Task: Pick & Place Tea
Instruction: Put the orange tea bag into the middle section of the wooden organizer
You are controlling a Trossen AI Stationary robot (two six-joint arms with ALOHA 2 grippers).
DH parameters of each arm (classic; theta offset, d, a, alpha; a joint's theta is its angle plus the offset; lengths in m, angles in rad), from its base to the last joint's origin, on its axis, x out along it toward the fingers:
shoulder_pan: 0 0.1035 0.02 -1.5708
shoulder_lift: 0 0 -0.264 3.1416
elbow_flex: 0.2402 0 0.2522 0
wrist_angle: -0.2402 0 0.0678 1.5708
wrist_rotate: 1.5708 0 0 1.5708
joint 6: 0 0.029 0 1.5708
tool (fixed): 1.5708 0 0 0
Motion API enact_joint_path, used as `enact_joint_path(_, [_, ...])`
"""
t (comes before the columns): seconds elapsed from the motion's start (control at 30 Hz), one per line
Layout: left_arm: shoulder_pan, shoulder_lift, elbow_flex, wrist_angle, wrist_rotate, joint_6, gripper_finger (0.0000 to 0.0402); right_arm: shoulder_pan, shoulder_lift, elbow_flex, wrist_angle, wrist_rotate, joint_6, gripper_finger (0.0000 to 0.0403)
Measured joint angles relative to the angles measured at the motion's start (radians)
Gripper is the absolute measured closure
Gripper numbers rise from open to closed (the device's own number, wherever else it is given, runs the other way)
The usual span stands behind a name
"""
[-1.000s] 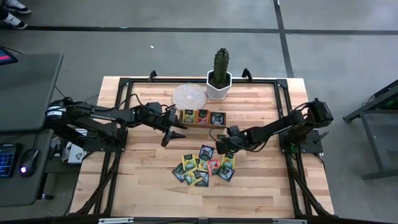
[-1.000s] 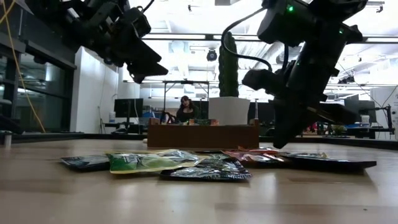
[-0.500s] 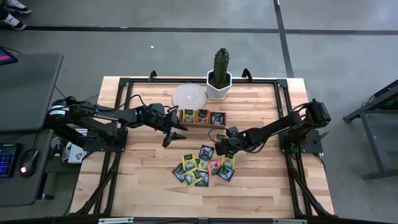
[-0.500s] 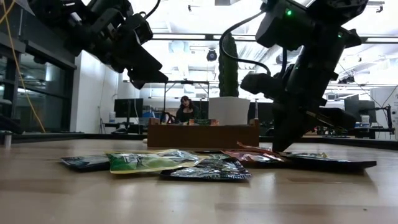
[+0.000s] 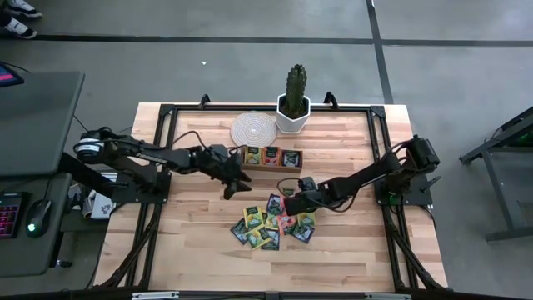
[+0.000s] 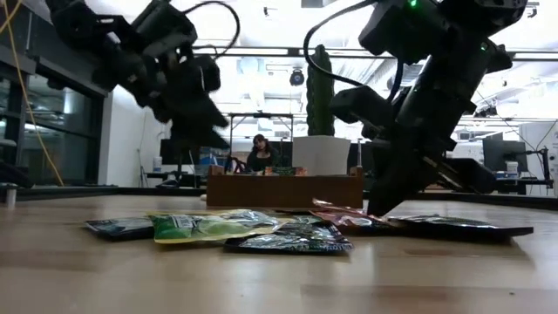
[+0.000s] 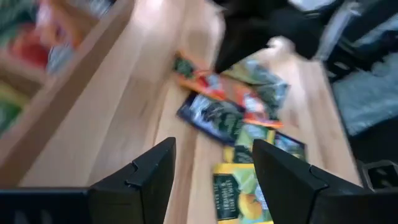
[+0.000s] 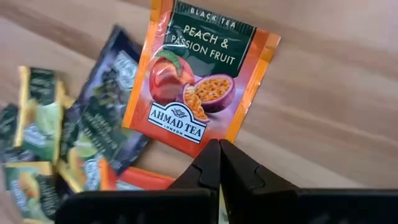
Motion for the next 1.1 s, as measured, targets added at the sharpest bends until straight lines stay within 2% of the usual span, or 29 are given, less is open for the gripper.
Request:
enact_joint_path(0.17, [-0.025,0.082,0.0,0.028,-0.043,-0.181,0.019,0.008,0.021,-0.001,0.044,0.017,0.012,0.0403])
enact_joint_path(0.37, [-0.028,0.189,0.003,0.201,-0.05,-0.403,0.019,0.008,0.023,-0.002,0.065,0.051,0.004,0.0403])
enact_joint_path(0.47, [-0.028,0.243,0.035,0.225,-0.055,-0.479,0.019,0.009,0.023,-0.002,0.064,0.057,-0.007,0.0403])
enact_joint_path(0.8, [-0.05,0.398,0.217,0.207,-0.007,-0.548,0.019,0.008,0.024,-0.003,0.067,0.079,-0.032,0.0403])
enact_joint_path(1.1, [-0.084,0.442,0.36,-0.058,-0.112,-0.55,0.019,0.008,0.025,-0.004,0.072,0.107,-0.036,0.0403])
